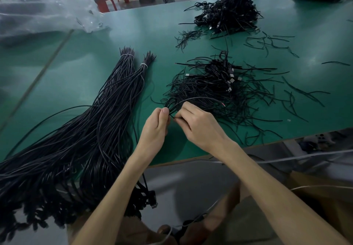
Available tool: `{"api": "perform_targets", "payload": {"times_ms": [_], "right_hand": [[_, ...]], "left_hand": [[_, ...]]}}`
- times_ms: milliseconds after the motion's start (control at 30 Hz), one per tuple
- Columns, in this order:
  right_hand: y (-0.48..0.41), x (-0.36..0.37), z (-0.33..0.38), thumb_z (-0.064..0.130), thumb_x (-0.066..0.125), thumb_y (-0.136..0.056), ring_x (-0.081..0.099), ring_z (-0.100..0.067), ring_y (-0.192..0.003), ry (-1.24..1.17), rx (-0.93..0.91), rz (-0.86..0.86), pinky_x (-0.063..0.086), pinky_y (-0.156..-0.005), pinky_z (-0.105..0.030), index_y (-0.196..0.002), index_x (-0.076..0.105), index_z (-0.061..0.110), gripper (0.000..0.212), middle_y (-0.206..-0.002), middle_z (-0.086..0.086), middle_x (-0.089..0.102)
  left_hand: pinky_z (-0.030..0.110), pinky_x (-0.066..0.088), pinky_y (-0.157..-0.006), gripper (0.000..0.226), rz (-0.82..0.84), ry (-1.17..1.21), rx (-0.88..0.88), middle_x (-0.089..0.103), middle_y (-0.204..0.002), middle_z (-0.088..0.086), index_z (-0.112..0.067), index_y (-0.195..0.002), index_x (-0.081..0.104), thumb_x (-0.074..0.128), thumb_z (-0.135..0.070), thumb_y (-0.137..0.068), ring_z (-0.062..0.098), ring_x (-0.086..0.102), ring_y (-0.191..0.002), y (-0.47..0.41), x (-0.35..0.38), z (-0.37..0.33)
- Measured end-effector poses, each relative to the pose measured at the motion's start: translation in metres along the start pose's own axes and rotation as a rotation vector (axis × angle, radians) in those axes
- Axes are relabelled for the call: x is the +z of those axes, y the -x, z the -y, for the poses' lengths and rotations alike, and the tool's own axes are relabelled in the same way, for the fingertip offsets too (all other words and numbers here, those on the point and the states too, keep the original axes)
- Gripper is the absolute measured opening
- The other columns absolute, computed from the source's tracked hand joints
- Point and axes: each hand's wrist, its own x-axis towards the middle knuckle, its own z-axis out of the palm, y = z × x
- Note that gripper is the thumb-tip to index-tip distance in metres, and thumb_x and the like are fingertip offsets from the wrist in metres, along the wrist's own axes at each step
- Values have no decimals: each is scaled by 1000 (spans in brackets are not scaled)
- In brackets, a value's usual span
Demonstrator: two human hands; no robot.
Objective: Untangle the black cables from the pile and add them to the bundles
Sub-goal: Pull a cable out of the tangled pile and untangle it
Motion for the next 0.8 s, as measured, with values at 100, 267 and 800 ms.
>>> {"api": "perform_targets", "payload": {"times_ms": [100, 267, 800], "right_hand": [[0, -1, 0, 18, 62, -101, 63, -17, -84, -32, 29, 26, 58, -67, -34, -103, 70, 3, 17, -99, -5, 61], [-4, -1, -4, 51, 53, -102, 46, -2, -83, -138, 177, 92, 48, -71, -25, -121, 59, 4, 51, -107, 10, 48], [-8, 2, -17, 54, 61, -98, 58, -4, -97, -614, 233, 187, 41, -77, -8, -142, 53, 46, 45, -125, 11, 63]], "left_hand": [[16, 30, -48, 38, -5, 23, -17, 40, -58, -16, -18, -77, 42, 37, -31, -113, 4, 33, -51, 1, -1, -2], [18, 24, -41, 37, 46, 152, -95, 34, -62, -8, -17, -78, 42, 37, -30, -113, 7, 27, -48, 3, -5, -8], [18, 23, -41, 36, 209, 187, -70, 34, -61, -11, -20, -76, 44, 44, -38, -106, 6, 27, -47, 6, -10, -14]]}}
